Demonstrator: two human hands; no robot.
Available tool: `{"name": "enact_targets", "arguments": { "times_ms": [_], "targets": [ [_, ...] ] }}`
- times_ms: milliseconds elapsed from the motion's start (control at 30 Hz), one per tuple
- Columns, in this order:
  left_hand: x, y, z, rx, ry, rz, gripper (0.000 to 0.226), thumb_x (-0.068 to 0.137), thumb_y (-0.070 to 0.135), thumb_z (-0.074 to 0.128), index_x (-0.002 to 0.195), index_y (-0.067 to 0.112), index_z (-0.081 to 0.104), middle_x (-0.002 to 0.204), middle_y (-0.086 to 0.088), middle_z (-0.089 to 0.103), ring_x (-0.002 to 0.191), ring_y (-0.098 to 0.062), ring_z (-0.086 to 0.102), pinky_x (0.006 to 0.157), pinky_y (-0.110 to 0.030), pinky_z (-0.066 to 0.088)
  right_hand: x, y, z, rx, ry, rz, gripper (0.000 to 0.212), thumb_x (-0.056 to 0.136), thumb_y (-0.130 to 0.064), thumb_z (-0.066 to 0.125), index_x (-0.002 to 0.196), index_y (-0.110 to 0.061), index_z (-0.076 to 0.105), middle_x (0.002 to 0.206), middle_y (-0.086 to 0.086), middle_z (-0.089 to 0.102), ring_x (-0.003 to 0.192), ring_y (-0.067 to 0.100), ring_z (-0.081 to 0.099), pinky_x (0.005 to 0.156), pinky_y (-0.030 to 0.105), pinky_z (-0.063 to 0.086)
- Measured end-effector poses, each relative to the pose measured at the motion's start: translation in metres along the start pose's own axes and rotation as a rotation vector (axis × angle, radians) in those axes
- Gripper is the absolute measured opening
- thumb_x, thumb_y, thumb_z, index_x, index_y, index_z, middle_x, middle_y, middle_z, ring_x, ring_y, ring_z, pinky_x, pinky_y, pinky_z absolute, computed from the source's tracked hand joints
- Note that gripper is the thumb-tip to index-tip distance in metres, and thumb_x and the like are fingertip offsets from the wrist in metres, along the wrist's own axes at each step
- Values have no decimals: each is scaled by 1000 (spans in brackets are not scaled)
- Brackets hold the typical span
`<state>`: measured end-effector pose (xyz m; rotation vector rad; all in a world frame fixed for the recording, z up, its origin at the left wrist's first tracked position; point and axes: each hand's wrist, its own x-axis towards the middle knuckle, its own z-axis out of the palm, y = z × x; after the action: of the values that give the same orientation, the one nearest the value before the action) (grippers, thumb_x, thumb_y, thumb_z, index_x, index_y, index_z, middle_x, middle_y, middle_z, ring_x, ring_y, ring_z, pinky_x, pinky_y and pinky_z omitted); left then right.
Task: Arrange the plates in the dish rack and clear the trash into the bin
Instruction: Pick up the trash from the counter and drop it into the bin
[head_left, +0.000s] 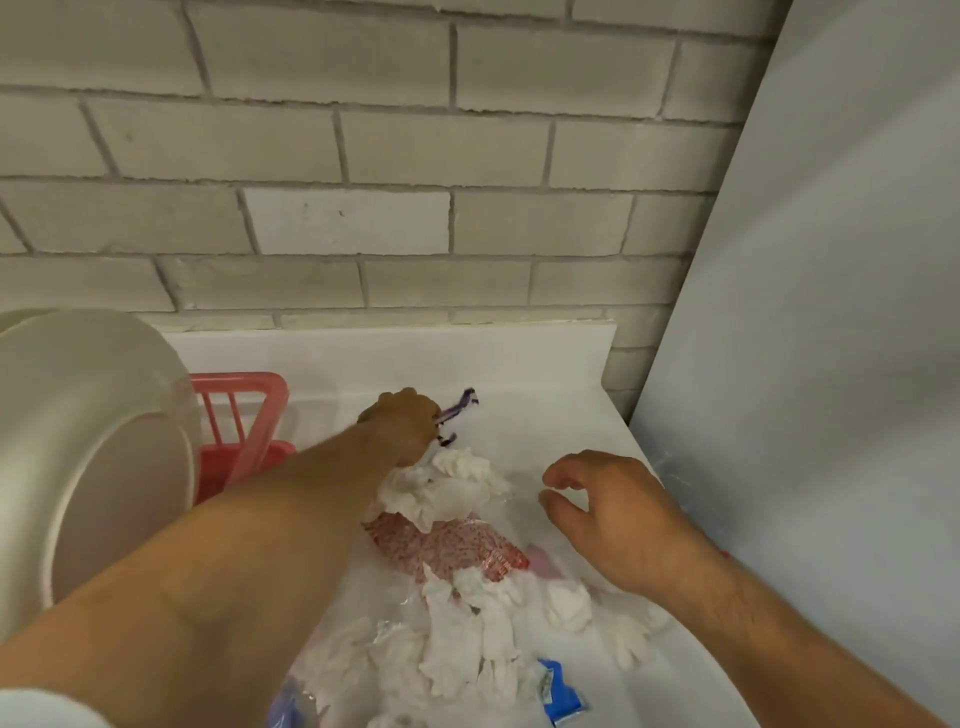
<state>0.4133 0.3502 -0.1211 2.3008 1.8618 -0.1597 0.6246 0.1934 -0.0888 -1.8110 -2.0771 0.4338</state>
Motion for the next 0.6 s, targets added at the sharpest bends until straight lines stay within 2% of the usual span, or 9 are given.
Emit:
{"name": "enact_targets", "arguments": {
  "times_ms": [67, 133, 200, 267, 367, 433, 500, 600],
  "targets": [
    [3, -3, -2, -4, 6, 10, 18, 91, 11, 48, 76, 19, 53, 78, -1, 54, 71, -20, 55, 58, -31, 42, 8, 2, 2, 8, -17, 1, 30, 96, -37, 50, 122, -26, 60, 121, -10, 60, 110, 7, 54, 93, 18, 41],
    [3, -9, -7, -87, 46, 55, 20, 91, 5, 45, 97, 19, 58, 97, -7, 60, 87, -26, 58, 69, -33, 46, 16, 2, 5, 8, -36, -8, 31, 96, -36, 50, 124, -26, 59, 122, -9, 60, 110, 8, 54, 92, 20, 41],
    [-3, -12, -18, -181, 96, 96, 46, 90, 0, 43, 129, 23, 52, 114, -11, 56, 100, -30, 56, 83, -35, 47, 26, -2, 9, 19, -60, -21, 34, 96, -37, 51, 127, -27, 57, 124, -8, 59, 112, 9, 54, 93, 22, 42],
    [-13, -12, -32, -221, 159, 104, 53, 90, -4, 40, 133, 25, 51, 117, -12, 55, 102, -30, 56, 84, -33, 46, 36, -10, 16, 41, -95, -55, 41, 93, -44, 53, 132, -29, 52, 129, -7, 56, 116, 11, 52, 96, 25, 42],
    [-32, -9, -47, -340, 326, 53, 32, 94, 5, 41, 112, 16, 65, 110, -12, 61, 95, -28, 58, 83, -34, 48, 50, -29, 31, 71, -174, -116, 59, 87, -57, 55, 140, -34, 41, 141, -8, 44, 127, 13, 43, 104, 30, 37],
    [-47, -7, -53, -467, 393, 19, 24, 95, 22, 44, 90, 11, 65, 93, -10, 65, 81, -25, 60, 69, -33, 48, 58, -40, 42, 36, -240, -112, 67, 87, -59, 55, 145, -36, 31, 146, -6, 39, 132, 16, 37, 106, 34, 36],
    [-62, -5, -54, -510, 434, -13, 32, 88, 40, 55, 75, 11, 58, 76, -5, 63, 70, -22, 58, 58, -30, 43, 62, -48, 53, -23, -274, -109, 67, 90, -54, 52, 148, -34, 24, 145, -1, 40, 132, 21, 37, 105, 39, 37],
    [-80, -4, -55, -531, 491, -54, 39, 85, 46, 60, 66, 15, 48, 69, -4, 65, 68, -21, 61, 61, -32, 48, 62, -54, 60, 34, -280, -82, 60, 93, -47, 52, 146, -29, 30, 137, 0, 49, 124, 20, 46, 102, 39, 42]
  ]
}}
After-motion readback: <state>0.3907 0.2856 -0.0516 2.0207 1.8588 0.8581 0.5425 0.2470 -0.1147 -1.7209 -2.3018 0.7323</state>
